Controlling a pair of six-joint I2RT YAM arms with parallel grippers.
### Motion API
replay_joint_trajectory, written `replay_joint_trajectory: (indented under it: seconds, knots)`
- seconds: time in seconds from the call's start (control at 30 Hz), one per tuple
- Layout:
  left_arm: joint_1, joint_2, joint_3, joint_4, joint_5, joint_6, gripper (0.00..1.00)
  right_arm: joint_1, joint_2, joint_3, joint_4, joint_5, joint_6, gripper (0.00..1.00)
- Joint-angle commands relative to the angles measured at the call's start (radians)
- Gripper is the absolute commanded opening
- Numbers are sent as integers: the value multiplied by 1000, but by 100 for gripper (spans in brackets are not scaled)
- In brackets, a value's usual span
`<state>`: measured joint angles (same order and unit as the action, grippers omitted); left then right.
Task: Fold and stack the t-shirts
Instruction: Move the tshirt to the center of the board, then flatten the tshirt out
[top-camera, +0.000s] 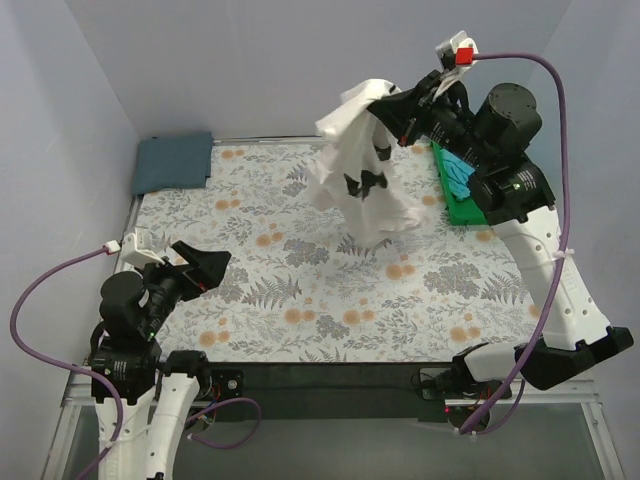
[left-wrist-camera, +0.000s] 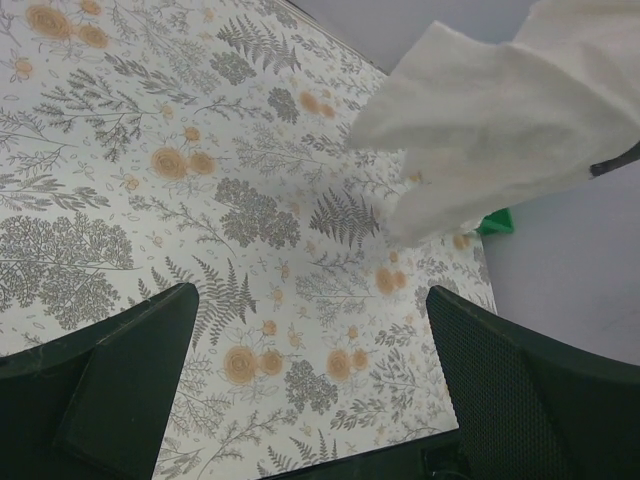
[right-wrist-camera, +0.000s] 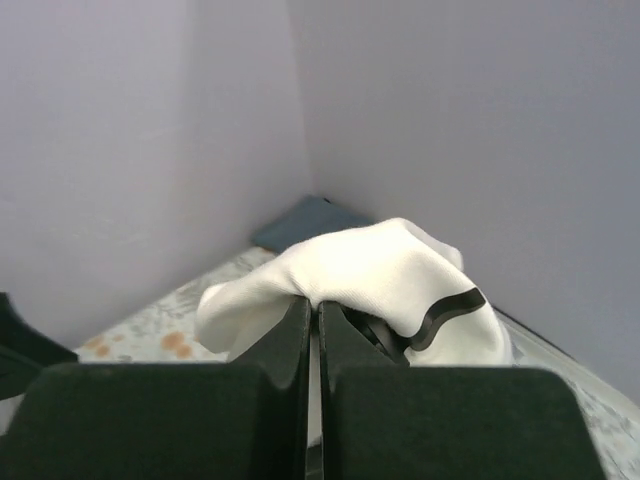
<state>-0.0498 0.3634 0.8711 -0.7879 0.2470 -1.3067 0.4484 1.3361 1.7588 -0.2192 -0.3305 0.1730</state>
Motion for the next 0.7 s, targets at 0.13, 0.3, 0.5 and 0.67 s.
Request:
replay_joint_trajectory:
  seconds: [0.13,0.3,0.5,0.67]
  knots:
    - [-4,55,28,12,23,-16,91,32,-50,-110,270,-96,111,1]
    - [-4,98,-14,9,100,-54,91,24,-199,-529,256,147,94,4]
    - [-4,161,-104,24,199,-78,91,-37,-241,-820,8,528,143,43]
    - [-4,201,-190,90,273,-121,91,-42,-167,-785,-184,422,60,68]
